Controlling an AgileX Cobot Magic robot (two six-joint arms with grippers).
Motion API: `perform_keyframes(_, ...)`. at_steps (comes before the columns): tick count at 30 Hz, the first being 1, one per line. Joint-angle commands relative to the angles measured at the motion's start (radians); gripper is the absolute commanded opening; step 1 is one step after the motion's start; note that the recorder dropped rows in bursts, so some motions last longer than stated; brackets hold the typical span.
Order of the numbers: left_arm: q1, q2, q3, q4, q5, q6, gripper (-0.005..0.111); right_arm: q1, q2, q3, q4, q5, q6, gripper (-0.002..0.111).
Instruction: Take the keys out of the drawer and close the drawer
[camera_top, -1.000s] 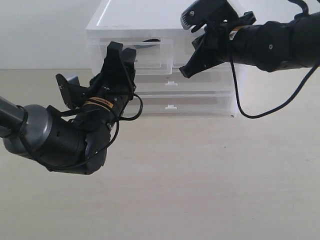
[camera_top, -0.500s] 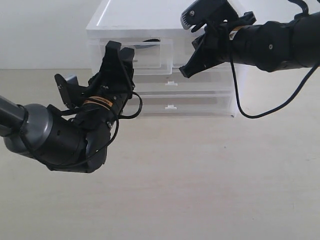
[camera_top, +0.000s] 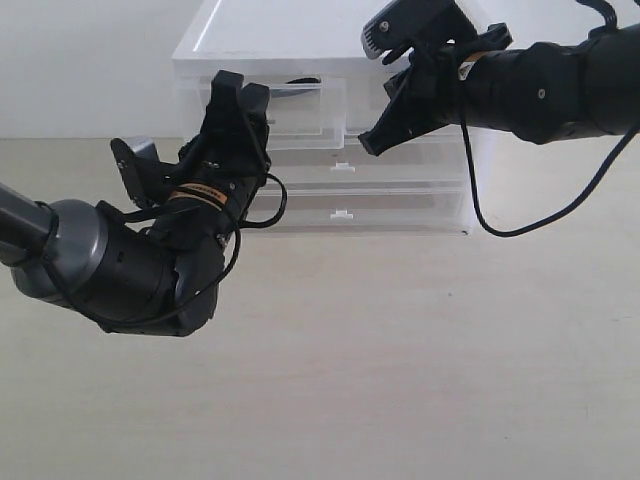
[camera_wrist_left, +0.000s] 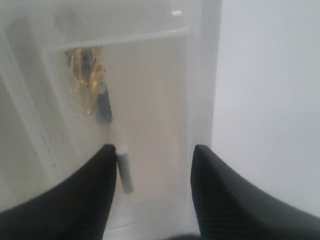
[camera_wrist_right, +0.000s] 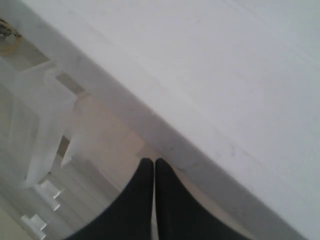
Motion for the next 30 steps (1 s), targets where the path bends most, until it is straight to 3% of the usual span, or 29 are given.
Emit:
perform_keyframes(1,0.002,0.002,-0.003,0.037,-0.011,0.010,0.038,-0.013,0.000,-0.017,0.011,-0.050,0.001,0.000)
perform_keyframes(8,0.002,0.002,-0.003,0.024,0.044,0.010,0.037,-0.013,0.000,-0.017,0.011,-0.050,0.001,0.000)
perform_keyframes(13,0.002,0.002,-0.005,0.026,0.057,0.010,0.004,-0.013,0.000,-0.017,0.011,-0.050,0.001,0.000)
perform_keyframes(30,0.002,0.002,0.001,0.066,0.011,0.011,0.004,-0.013,0.000,-0.017,0.011,-0.050,0.001,0.000)
